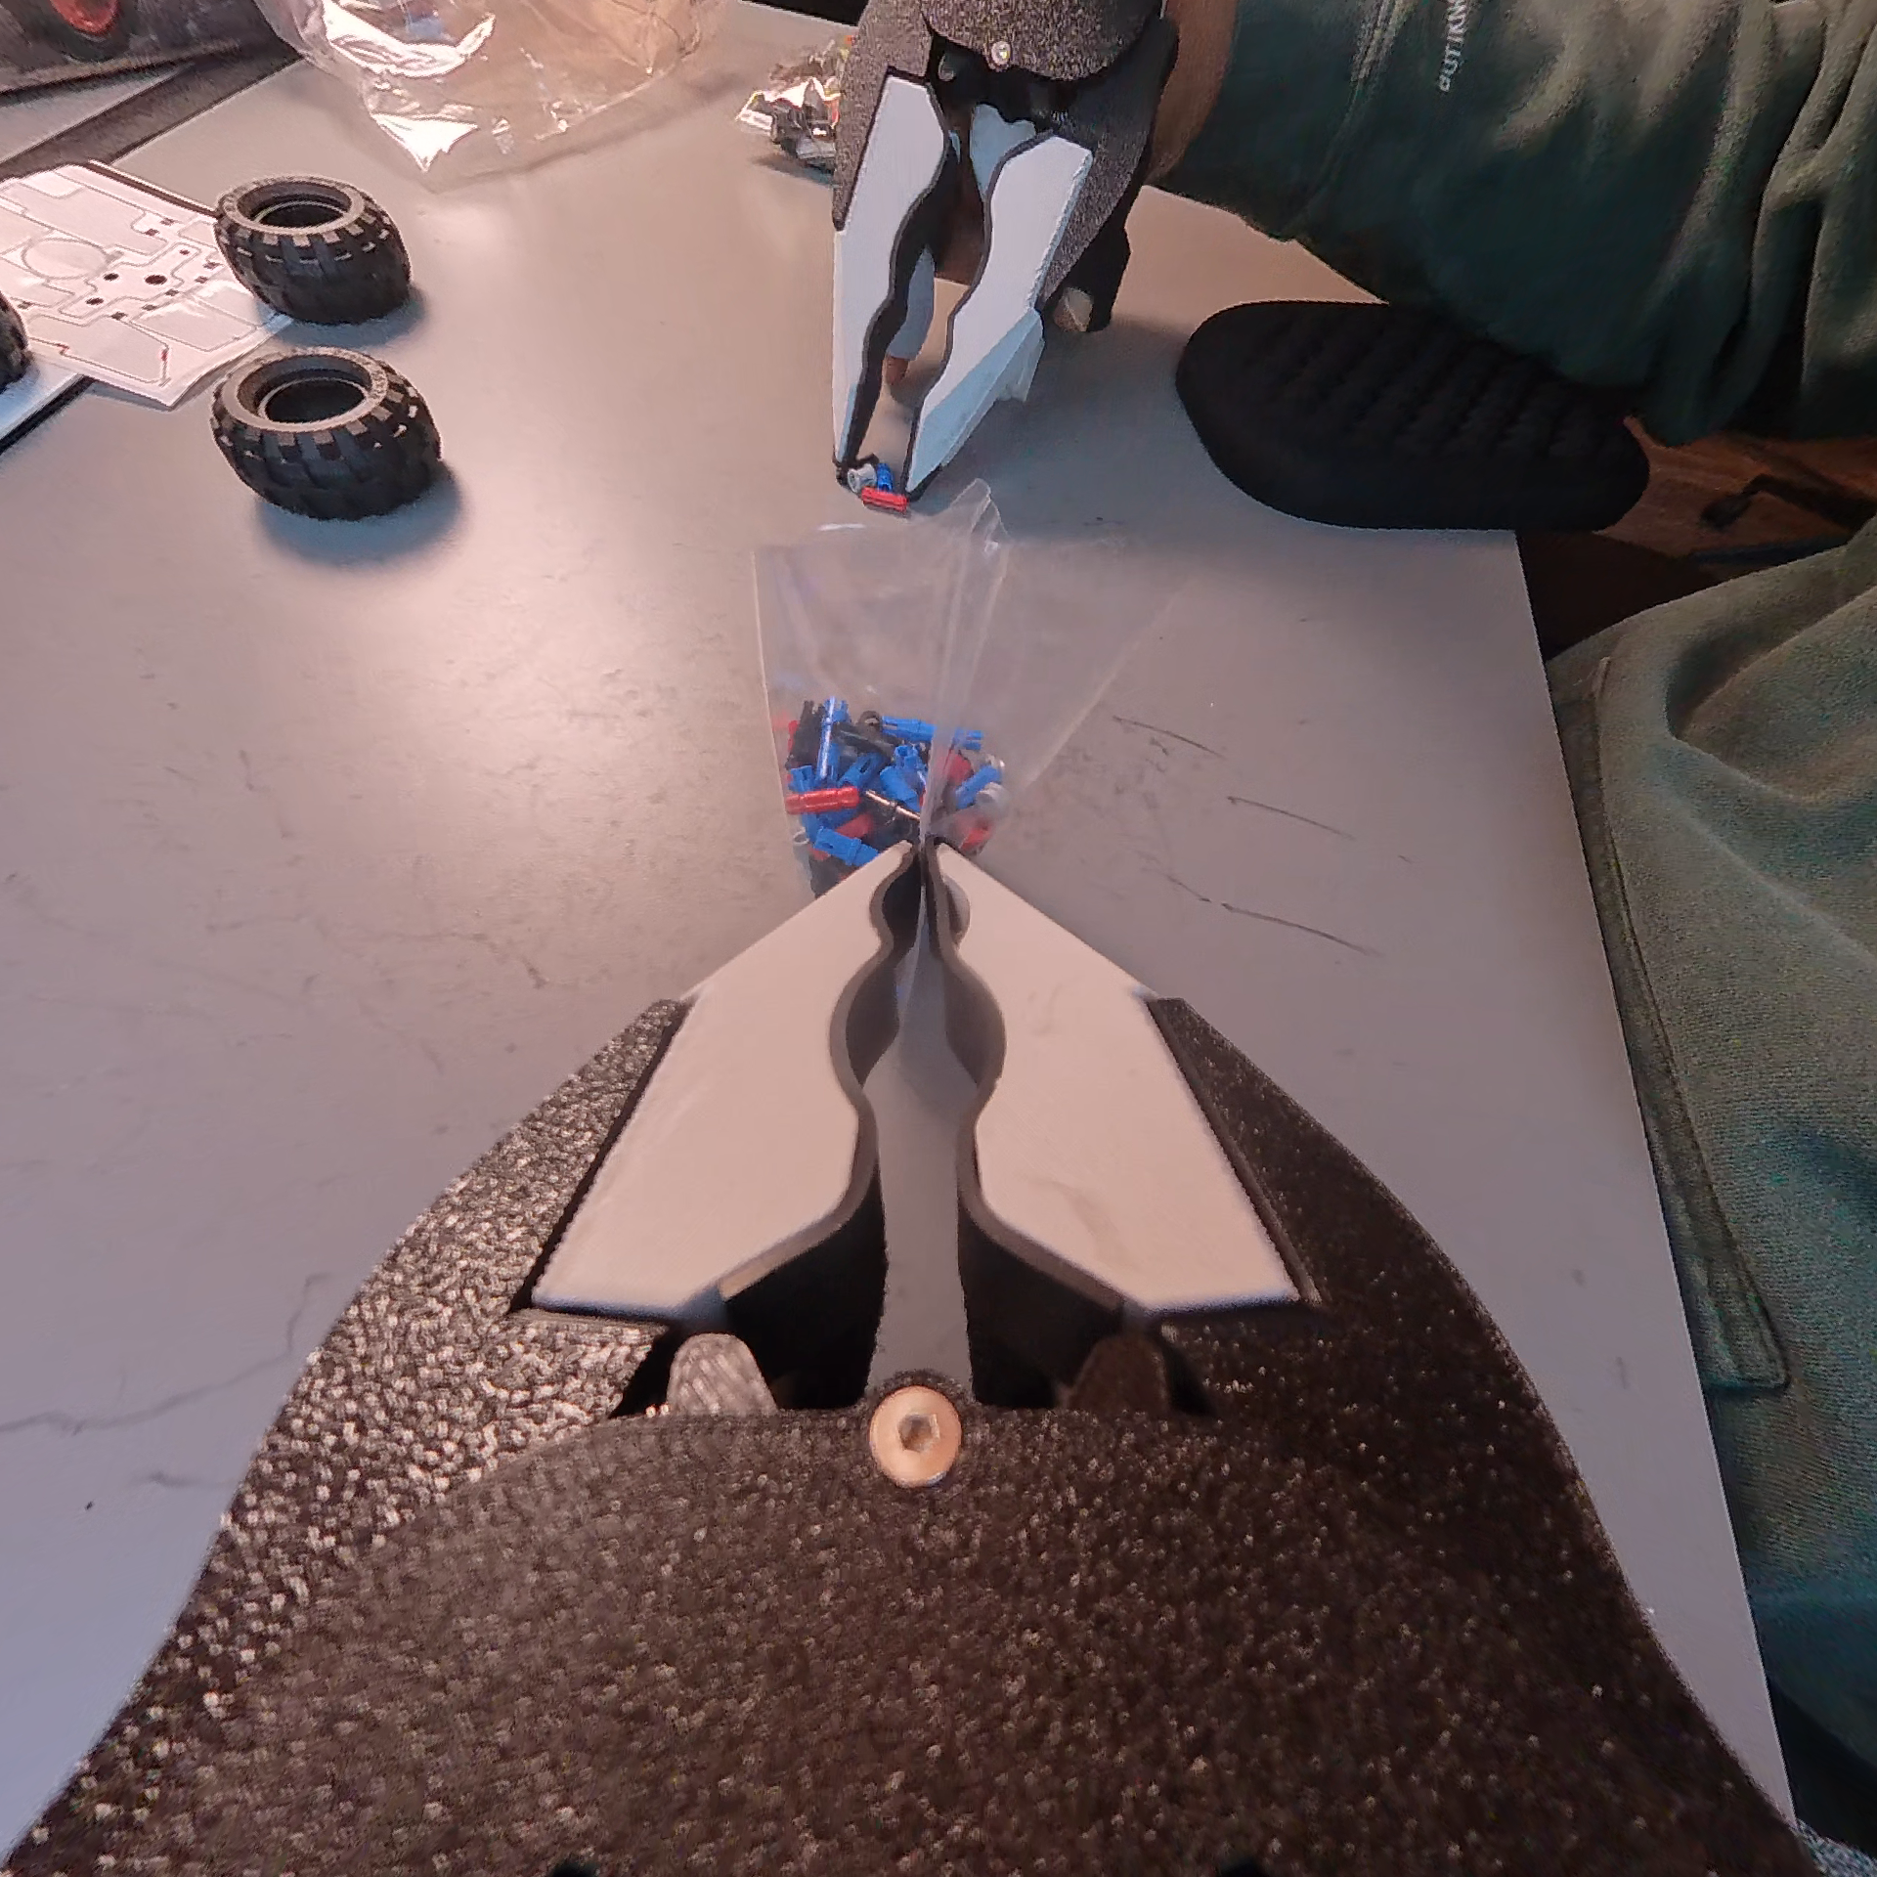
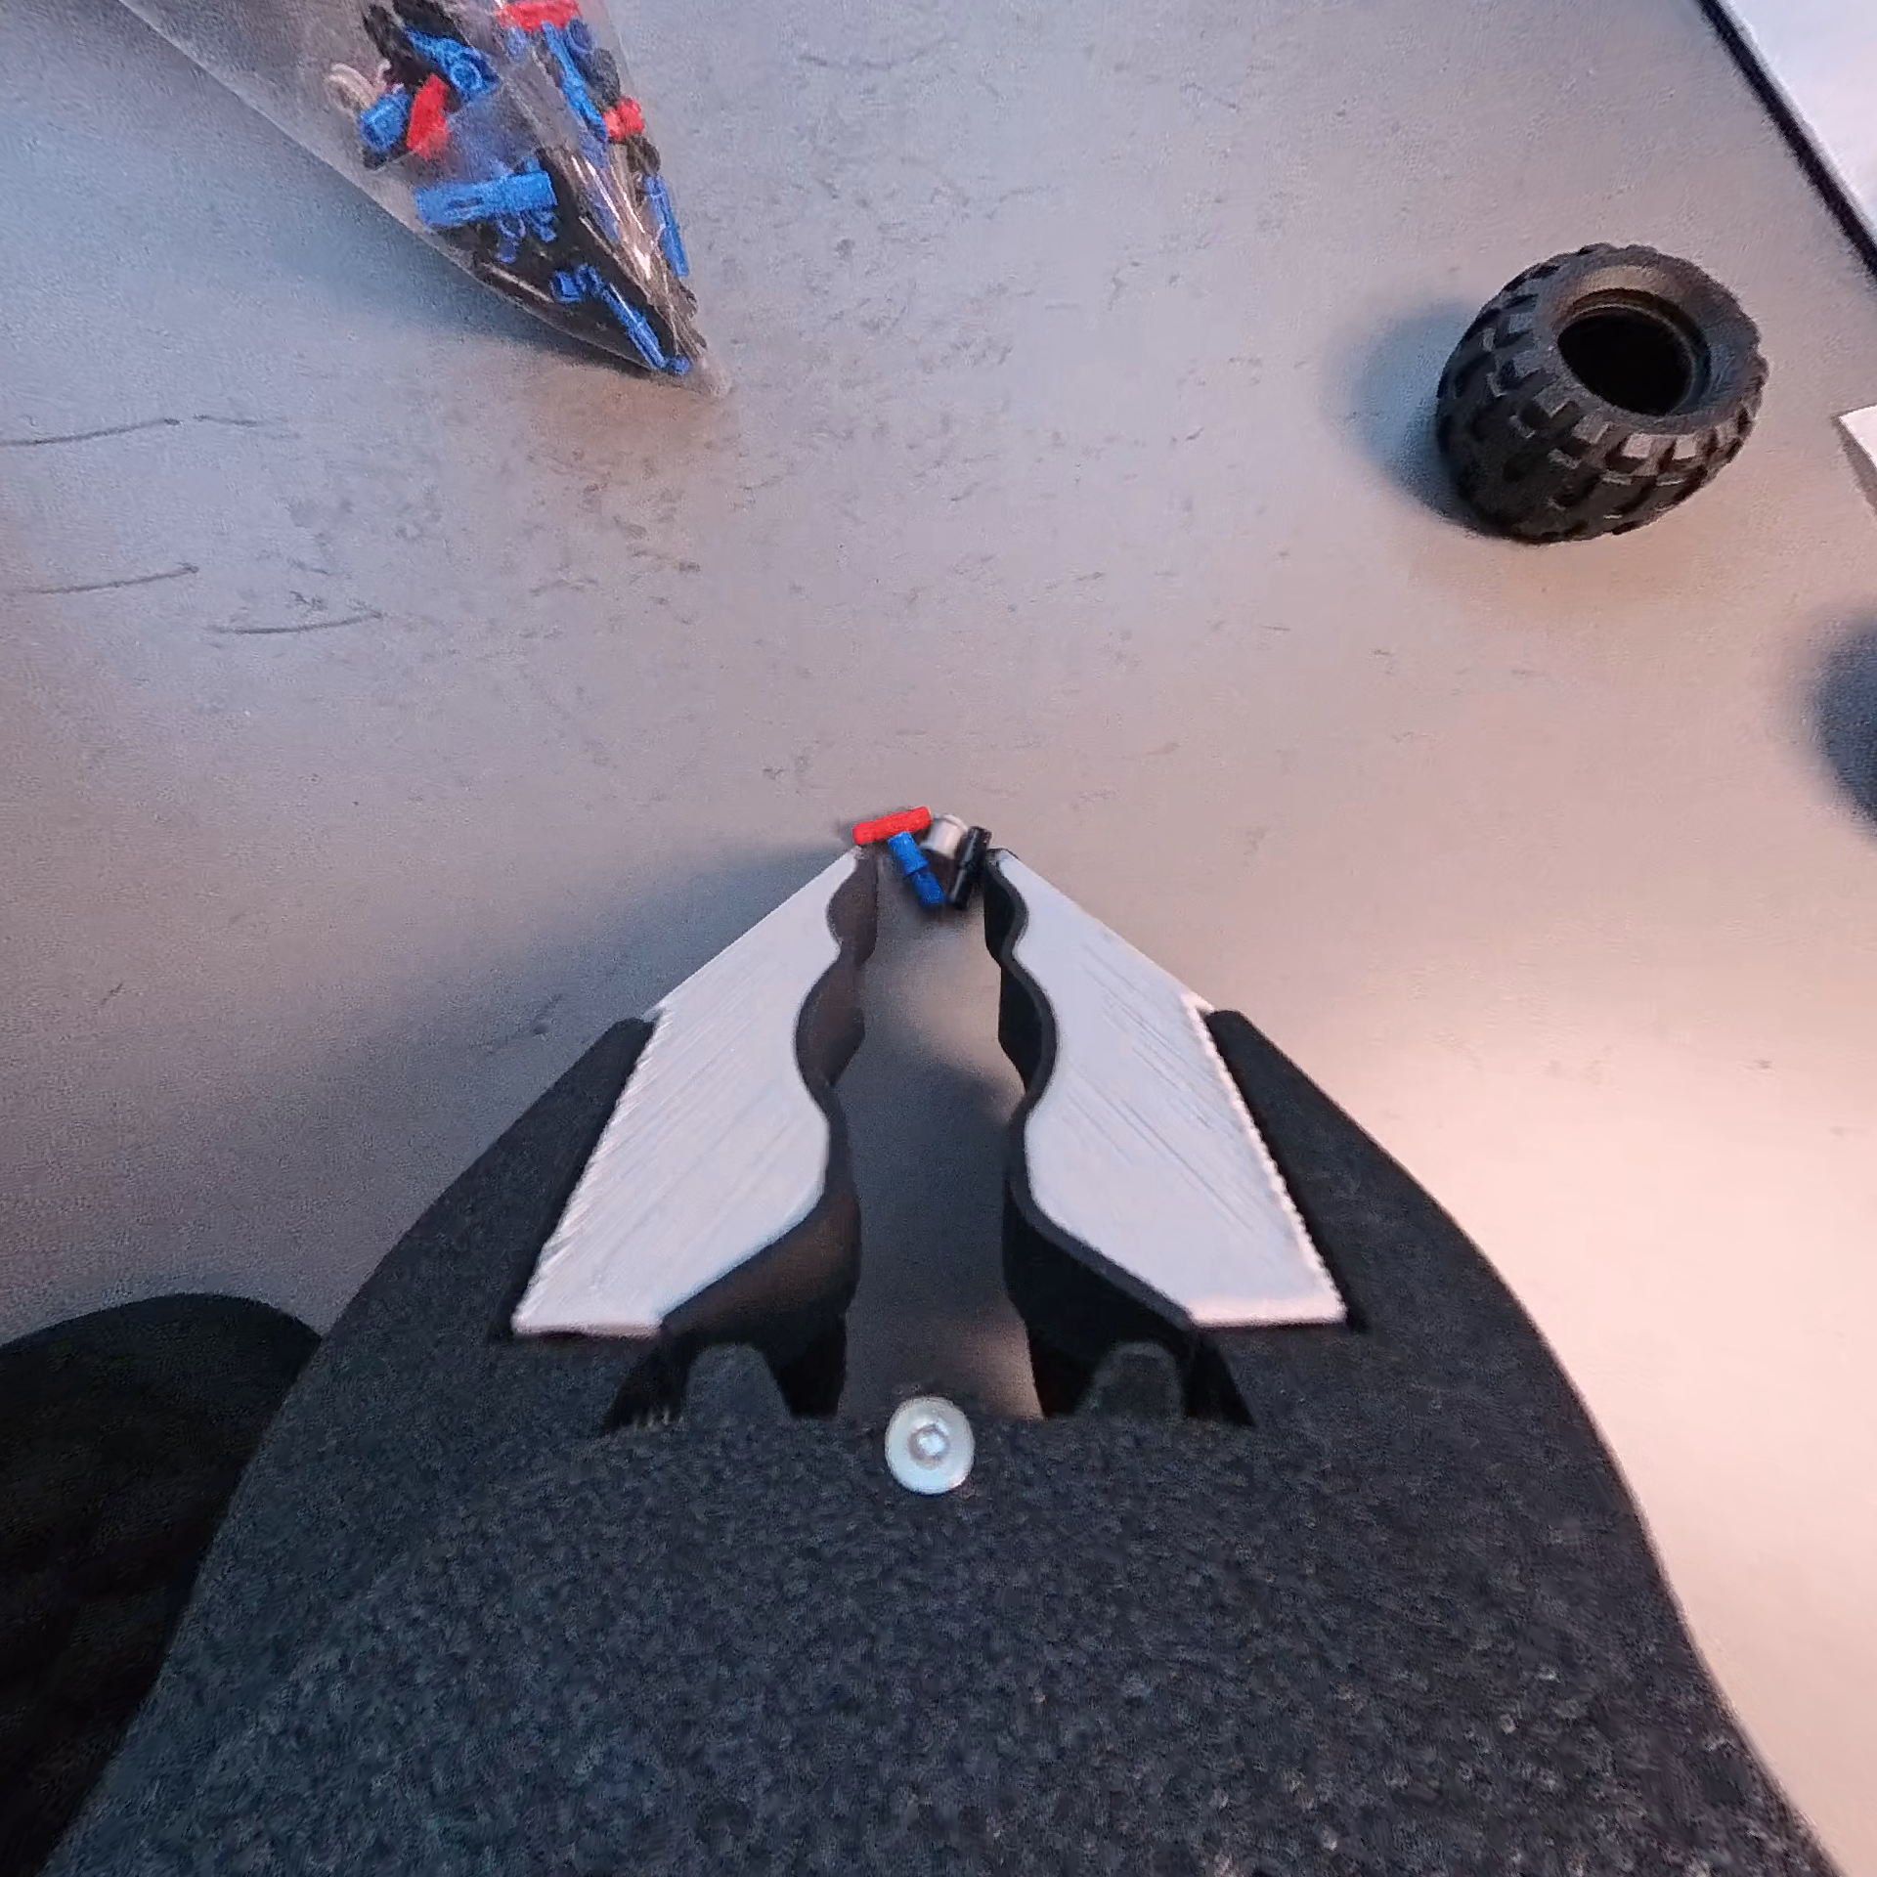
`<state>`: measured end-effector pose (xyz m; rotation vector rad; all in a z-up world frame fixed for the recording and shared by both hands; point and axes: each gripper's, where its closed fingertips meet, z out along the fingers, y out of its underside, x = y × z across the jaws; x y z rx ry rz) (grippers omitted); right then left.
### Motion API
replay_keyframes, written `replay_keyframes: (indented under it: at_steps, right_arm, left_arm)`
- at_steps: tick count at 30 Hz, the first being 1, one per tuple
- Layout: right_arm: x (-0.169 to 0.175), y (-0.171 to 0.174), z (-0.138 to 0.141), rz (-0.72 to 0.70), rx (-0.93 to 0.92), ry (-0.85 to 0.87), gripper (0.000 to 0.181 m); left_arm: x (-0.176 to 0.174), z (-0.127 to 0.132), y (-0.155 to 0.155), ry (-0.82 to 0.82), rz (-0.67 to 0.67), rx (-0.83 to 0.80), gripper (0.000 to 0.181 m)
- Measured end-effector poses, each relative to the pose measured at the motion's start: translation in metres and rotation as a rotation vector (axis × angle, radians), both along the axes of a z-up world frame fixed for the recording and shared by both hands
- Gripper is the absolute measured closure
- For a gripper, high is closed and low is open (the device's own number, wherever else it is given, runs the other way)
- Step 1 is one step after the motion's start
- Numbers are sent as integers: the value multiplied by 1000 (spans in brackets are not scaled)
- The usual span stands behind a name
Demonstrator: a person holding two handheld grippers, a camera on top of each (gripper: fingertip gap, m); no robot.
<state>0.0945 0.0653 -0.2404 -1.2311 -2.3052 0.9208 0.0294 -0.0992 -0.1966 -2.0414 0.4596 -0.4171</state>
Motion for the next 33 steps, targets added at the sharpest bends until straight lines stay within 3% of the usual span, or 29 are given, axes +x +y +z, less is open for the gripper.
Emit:
replay_keyframes:
  at_steps: [4,14,20,24,28,33]
  right_arm:
    - [3,-3,0,-15,3,16,171]
    - [10,-5,3,-32,22,39,172]
    - [4,-11,33,-14,-23,112,171]
    - [-11,-40,69,67,-86,199,171]
    - [-32,-90,103,208,-140,269,172]
    - [-54,-143,102,361,-99,243,171]
  left_arm:
    - [0,0,0,4,-3,0,181]
    - [1,0,-1,9,-5,0,181]
    - [0,0,0,5,-3,-1,181]
    - [1,-1,0,5,-4,-2,181]
    - [1,-1,0,9,-4,-2,181]
    - [1,-1,0,10,-6,-2,181]
